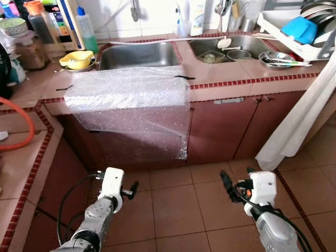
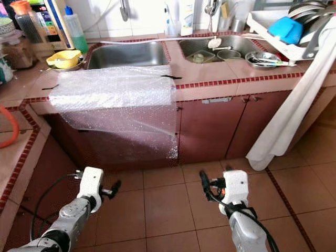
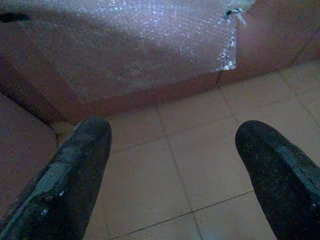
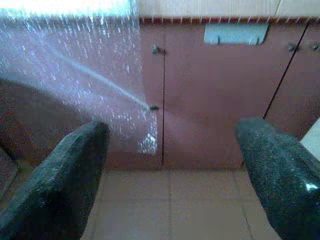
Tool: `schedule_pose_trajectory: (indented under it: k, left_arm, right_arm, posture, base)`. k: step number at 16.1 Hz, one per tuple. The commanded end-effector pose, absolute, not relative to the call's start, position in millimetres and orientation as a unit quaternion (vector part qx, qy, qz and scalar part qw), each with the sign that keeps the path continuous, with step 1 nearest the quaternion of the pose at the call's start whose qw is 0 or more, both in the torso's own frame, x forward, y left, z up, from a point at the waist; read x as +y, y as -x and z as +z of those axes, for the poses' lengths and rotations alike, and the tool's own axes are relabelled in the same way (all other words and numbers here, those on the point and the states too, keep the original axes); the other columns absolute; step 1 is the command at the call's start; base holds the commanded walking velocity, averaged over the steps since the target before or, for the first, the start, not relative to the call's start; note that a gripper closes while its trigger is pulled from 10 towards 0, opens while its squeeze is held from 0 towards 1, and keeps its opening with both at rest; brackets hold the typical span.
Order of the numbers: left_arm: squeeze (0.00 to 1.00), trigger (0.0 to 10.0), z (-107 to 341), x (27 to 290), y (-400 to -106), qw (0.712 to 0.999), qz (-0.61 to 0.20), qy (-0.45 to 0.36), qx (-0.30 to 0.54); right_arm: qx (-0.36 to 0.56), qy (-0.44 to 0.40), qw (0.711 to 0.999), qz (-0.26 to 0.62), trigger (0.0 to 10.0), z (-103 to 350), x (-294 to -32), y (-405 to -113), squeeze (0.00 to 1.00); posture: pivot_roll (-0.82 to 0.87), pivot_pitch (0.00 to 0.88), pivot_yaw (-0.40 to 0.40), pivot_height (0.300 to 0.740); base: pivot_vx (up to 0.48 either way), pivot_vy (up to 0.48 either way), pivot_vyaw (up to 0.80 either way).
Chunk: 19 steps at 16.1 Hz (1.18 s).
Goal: Kitchen organization
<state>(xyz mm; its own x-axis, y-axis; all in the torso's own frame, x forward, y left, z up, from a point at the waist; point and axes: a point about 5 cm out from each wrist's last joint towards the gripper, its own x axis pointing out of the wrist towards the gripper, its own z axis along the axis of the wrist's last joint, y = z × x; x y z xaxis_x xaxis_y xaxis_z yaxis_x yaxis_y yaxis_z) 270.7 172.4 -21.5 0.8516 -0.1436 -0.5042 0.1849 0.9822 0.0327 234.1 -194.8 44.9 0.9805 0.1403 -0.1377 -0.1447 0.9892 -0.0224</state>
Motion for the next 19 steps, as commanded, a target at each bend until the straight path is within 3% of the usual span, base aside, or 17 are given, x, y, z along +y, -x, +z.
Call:
schedule_pose_trajectory:
  k: [1,5,6,7,10,12,15,17,19]
  left_arm:
    - [0.00,10.0,-23,176,-269,0.962,-0.076,-0.040,0.260]
    - [0.00,10.0,-15,177,-272,0.975,-0.062,-0.051,0.206]
    - [0.00,10.0,37,177,-281,0.993,-0.072,-0.095,0.006]
    - [0.00,10.0,80,173,-270,0.986,-0.082,-0.102,-0.105]
    - [0.00,10.0,141,157,-279,0.975,-0.082,-0.093,-0.182]
    - [0.00,10.0,161,154,-282,0.971,-0.076,-0.078,-0.213]
    - [0.00,10.0,169,154,-274,0.976,-0.074,-0.069,-0.193]
    - [0.00,10.0,133,165,-265,0.991,-0.062,-0.061,-0.101]
    - [0.00,10.0,129,169,-260,0.993,-0.046,-0.055,-0.091]
  right_arm:
    - [0.069,0.019,0.995,0.067,10.0,48,-191,-232,0.00]
    - [0.037,0.045,0.997,0.042,10.0,77,-184,-239,0.00]
    - [0.028,0.030,0.998,0.054,10.0,86,-182,-243,0.00]
    - [0.023,0.031,0.998,0.059,10.0,88,-181,-245,0.00]
    - [-0.006,0.026,0.999,0.043,10.0,107,-183,-256,0.00]
    - [-0.039,0.039,0.998,0.038,10.0,128,-181,-263,0.00]
    - [-0.051,0.034,0.997,0.041,10.0,138,-179,-269,0.00]
    - [-0.015,0.021,0.999,0.030,10.0,129,-186,-265,0.00]
    - [-0.014,0.039,0.999,0.020,10.0,129,-188,-258,0.00]
  posture:
    - [-0.02,0.021,0.072,0.740]
    - [-0.02,0.024,0.067,0.740]
    - [-0.02,0.027,0.067,0.740]
    - [-0.02,0.027,0.067,0.740]
    - [-0.01,0.032,0.061,0.740]
    - [-0.01,0.033,0.057,0.740]
    - [-0.01,0.034,0.059,0.740]
    - [-0.02,0.035,0.063,0.740]
    - [-0.02,0.037,0.065,0.740]
  base:
    - [0.000,0.000,0.00]
    - [0.000,0.000,0.00]
    - [0.000,0.000,0.00]
    - [0.000,0.000,0.00]
    - [0.000,0.000,0.00]
    - [0.000,0.000,0.00]
    - [0.000,0.000,0.00]
    - [0.000,0.000,0.00]
    - [0.000,0.000,0.00]
